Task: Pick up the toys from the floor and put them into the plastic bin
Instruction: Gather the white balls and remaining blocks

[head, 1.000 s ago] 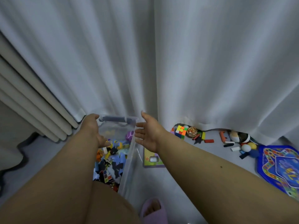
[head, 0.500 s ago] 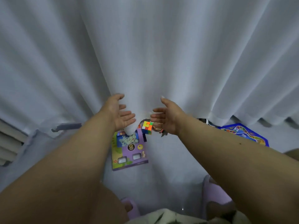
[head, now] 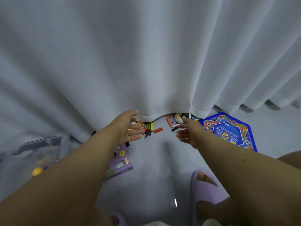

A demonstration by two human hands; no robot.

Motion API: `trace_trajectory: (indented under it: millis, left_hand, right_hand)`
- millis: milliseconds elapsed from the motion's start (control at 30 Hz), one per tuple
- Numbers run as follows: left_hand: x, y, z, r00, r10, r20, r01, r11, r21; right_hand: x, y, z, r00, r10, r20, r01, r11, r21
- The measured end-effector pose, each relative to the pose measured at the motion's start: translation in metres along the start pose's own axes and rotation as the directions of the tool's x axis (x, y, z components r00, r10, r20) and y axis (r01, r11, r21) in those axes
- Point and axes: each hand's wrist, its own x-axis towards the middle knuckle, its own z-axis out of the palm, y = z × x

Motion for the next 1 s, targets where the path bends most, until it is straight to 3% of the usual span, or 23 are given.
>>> trace_trajectory:
  millis: [133, 300, 433, 533, 600, 700, 833, 1000]
  left_hand:
    - [0.022, -0.009, 0.006, 0.998, -0.045, -0.035, 0.052, 0.970, 0.235]
    - [0.061, -0.029, 0.034, 0.996, -0.093, -0.003, 0.093, 0.995, 0.039]
    - [0.090, -0.072, 0.052, 0.978, -0.175, 0.115, 0.179, 0.984, -0.023]
    - [0.112, -0.092, 0.055, 0.953, -0.227, 0.199, 0.249, 0.965, -0.089]
    - [0.124, -0.103, 0.057, 0.945, -0.233, 0.227, 0.261, 0.960, -0.100]
    - [0.137, -0.118, 0.063, 0.962, -0.213, 0.170, 0.202, 0.976, 0.080]
    - [0.153, -0.130, 0.066, 0.966, -0.219, 0.139, 0.184, 0.956, 0.228]
    - [0.173, -0.123, 0.075, 0.899, -0.319, 0.301, 0.367, 0.923, -0.120]
  right_hand:
    - [0.023, 0.016, -0.019, 0.993, 0.049, -0.109, -0.067, 0.983, -0.170]
    - [0.057, 0.036, -0.023, 0.982, 0.109, -0.152, -0.143, 0.963, -0.230]
    - [0.082, 0.048, -0.030, 0.979, 0.109, -0.171, -0.169, 0.906, -0.389]
    - [0.104, 0.050, -0.037, 0.976, 0.038, -0.214, -0.147, 0.838, -0.525]
    - [0.118, 0.049, -0.039, 0.975, -0.031, -0.220, -0.126, 0.737, -0.664]
    - [0.134, 0.043, -0.044, 0.970, -0.152, -0.189, -0.060, 0.603, -0.795]
    - [0.155, 0.036, -0.052, 0.951, -0.272, -0.151, 0.031, 0.566, -0.824]
    - [0.176, 0.018, -0.059, 0.926, -0.369, -0.084, 0.078, 0.403, -0.912]
